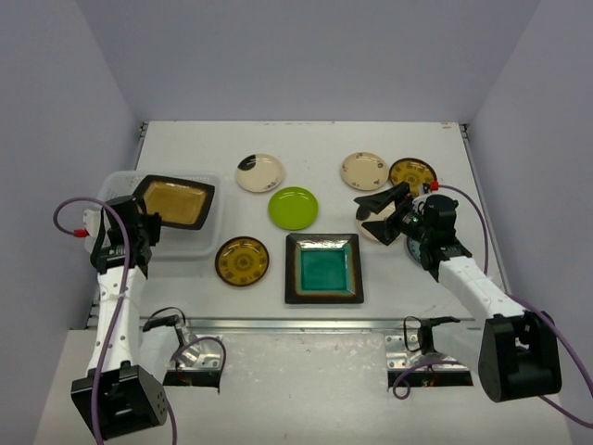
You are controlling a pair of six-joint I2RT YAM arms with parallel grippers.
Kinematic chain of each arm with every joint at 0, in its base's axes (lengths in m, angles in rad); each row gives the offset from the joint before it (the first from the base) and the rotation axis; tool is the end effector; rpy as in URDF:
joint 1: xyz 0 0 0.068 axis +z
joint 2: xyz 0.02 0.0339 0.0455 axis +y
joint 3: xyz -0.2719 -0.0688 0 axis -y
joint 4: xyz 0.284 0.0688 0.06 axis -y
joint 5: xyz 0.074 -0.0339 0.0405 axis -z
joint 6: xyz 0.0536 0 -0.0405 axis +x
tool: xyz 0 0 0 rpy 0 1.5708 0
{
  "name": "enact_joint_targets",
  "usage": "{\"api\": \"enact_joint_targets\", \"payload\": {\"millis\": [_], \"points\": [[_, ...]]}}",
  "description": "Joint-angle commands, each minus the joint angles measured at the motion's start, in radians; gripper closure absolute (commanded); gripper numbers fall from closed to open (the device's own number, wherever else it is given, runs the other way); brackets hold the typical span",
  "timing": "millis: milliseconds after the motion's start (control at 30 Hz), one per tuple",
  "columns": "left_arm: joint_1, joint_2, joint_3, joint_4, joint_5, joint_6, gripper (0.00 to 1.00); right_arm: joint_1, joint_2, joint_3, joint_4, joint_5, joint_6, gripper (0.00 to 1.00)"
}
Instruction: Place the plates into the plastic bin on the countertop
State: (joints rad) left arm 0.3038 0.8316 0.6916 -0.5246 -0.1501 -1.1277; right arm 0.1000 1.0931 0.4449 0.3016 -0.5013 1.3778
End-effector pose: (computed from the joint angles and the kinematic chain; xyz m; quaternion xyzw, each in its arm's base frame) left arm 0.2136 0.0754 0.2559 -0.6131 0.6550 -0.1130 0.4270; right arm 0.2675 0.0527 0.1902 0.3584 0.7215 0.5249 0.2747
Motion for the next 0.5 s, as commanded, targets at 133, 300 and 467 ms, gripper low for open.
{"api": "enact_joint_targets", "payload": {"millis": [133, 300, 467], "points": [[0.020, -0.040, -0.080, 0.217, -0.036, -0.147, 1.00, -0.008, -0.025, -0.012, 0.033, -0.019, -0.017, 0.01], [0.020, -0.014, -0.110, 0.289, -0.036, -0.151, 0.99, -0.010, -0.037, -0.019, 0.023, -0.023, -0.038, 0.01], [0.021, -0.012, -0.124, 0.320, -0.028, -0.123, 0.52, -0.011, -0.068, 0.029, -0.130, 0.001, -0.206, 0.01]]}}
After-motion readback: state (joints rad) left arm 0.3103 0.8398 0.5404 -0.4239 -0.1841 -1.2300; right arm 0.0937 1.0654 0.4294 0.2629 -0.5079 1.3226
